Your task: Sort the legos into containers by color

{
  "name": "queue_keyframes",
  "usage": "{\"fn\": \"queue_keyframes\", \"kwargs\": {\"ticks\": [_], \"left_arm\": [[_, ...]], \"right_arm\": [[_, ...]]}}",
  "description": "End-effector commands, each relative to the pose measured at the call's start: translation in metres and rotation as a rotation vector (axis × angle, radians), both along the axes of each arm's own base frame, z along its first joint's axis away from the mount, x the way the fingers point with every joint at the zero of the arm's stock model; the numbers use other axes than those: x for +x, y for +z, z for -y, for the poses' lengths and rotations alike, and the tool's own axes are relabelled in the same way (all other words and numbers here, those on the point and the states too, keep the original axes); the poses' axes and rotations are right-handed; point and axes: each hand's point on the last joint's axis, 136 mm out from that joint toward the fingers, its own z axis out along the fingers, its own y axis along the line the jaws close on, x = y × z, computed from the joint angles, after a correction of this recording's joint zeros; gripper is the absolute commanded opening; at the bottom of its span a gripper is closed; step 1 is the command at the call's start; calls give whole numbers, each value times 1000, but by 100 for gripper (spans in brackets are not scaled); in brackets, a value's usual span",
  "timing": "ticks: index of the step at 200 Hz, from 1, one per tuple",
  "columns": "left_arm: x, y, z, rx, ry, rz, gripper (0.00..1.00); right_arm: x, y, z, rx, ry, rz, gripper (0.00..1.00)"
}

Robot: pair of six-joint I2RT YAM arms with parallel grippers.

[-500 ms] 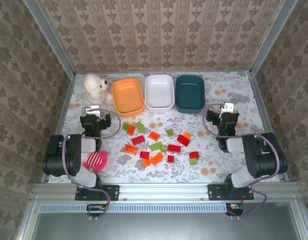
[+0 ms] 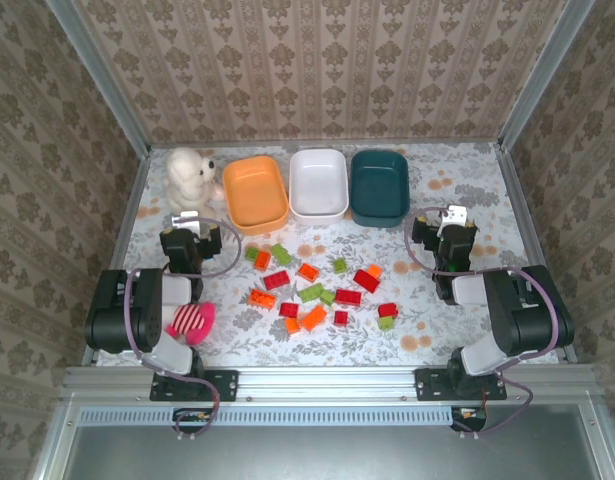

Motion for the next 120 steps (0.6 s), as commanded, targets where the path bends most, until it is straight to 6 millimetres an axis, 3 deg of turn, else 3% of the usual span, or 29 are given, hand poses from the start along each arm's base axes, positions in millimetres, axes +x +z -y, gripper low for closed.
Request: {"fn": "queue_keyframes", "kwargs": {"ticks": [1, 34, 51, 67, 85, 98, 103, 107, 120], "left_arm": [[7, 13, 0, 4, 1, 44, 100], [-1, 22, -5, 13, 44, 72, 100], [-18, 50, -3, 143, 142, 150, 100], [-35, 84, 12, 201, 148, 204, 100], [-63, 121, 16, 158, 205, 221, 100], [-80, 151, 27, 88, 175, 227, 100], [-86, 160, 29, 83, 158, 221, 100], [-91, 167, 42, 79, 110, 218, 100], [-106, 192, 53, 26, 99, 239, 100]], "right_arm": [[5, 3, -5, -3, 27, 2, 100], [4, 7, -6, -7, 33, 21, 100], [1, 30, -10, -47, 20, -1, 100], [-5, 79, -11, -75, -29, 56, 100], [-19, 166, -20, -81, -46, 213, 100], [-33, 219, -21, 54, -78, 262, 100], [-41, 225, -18, 157, -108, 226, 100], [-48, 232, -16, 253, -139, 202, 100], [-80, 223, -10, 461, -262, 32, 100]]}}
